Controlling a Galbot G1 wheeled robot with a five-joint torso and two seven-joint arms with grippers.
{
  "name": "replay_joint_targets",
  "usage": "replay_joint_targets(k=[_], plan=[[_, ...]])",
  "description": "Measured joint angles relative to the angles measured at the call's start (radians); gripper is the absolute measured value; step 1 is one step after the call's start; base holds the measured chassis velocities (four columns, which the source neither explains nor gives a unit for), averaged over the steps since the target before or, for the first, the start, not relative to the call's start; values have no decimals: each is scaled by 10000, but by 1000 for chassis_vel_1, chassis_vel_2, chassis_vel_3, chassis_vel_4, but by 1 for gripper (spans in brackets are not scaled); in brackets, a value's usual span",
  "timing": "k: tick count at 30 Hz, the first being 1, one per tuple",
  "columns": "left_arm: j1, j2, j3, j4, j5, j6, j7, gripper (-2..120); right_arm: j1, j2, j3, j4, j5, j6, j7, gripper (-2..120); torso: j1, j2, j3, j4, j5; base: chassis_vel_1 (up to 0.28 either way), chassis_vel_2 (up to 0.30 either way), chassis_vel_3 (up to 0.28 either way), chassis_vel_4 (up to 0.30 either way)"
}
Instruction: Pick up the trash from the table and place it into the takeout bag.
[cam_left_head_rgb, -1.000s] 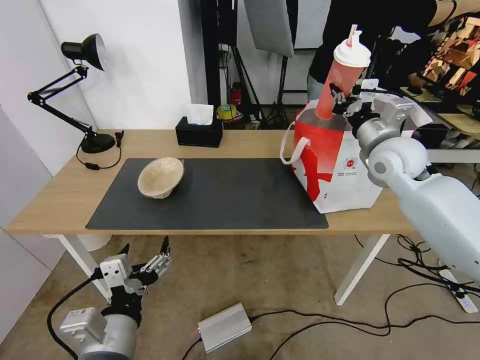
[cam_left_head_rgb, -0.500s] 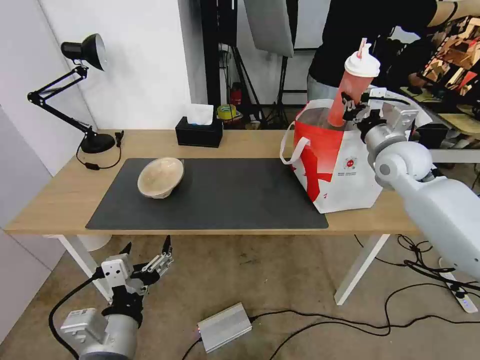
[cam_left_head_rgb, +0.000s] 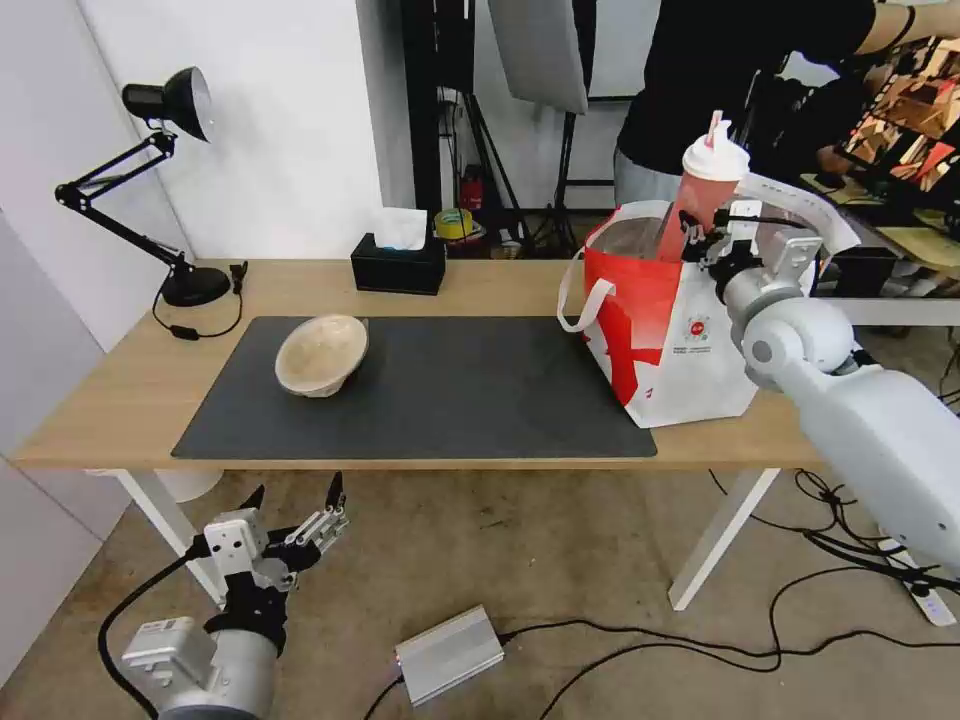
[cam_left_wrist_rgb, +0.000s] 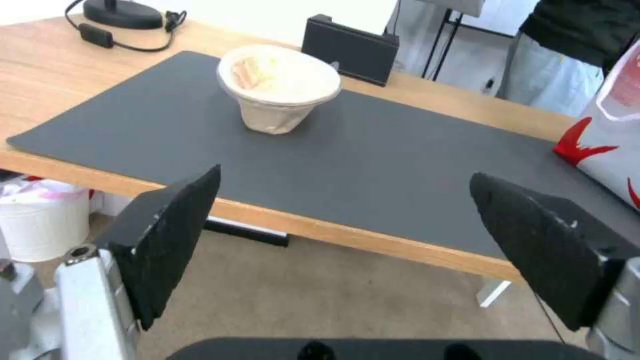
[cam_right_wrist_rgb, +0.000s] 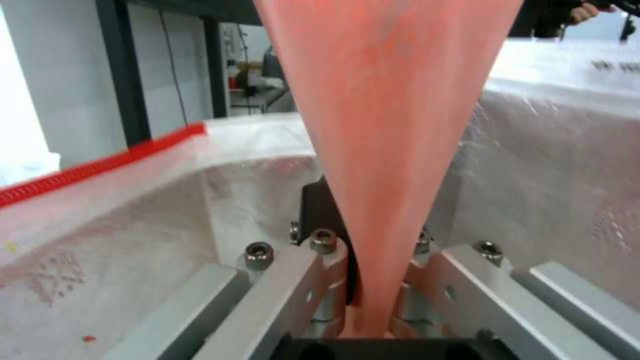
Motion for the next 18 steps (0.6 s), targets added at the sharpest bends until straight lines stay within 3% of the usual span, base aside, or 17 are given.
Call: replay_joint_targets(k=[18], plan=[[-13, 36, 66, 0, 13, 4, 0, 100, -123, -109, -104, 349, 52, -168, 171, 3, 0, 0, 0, 0, 0, 0, 0, 0, 0]])
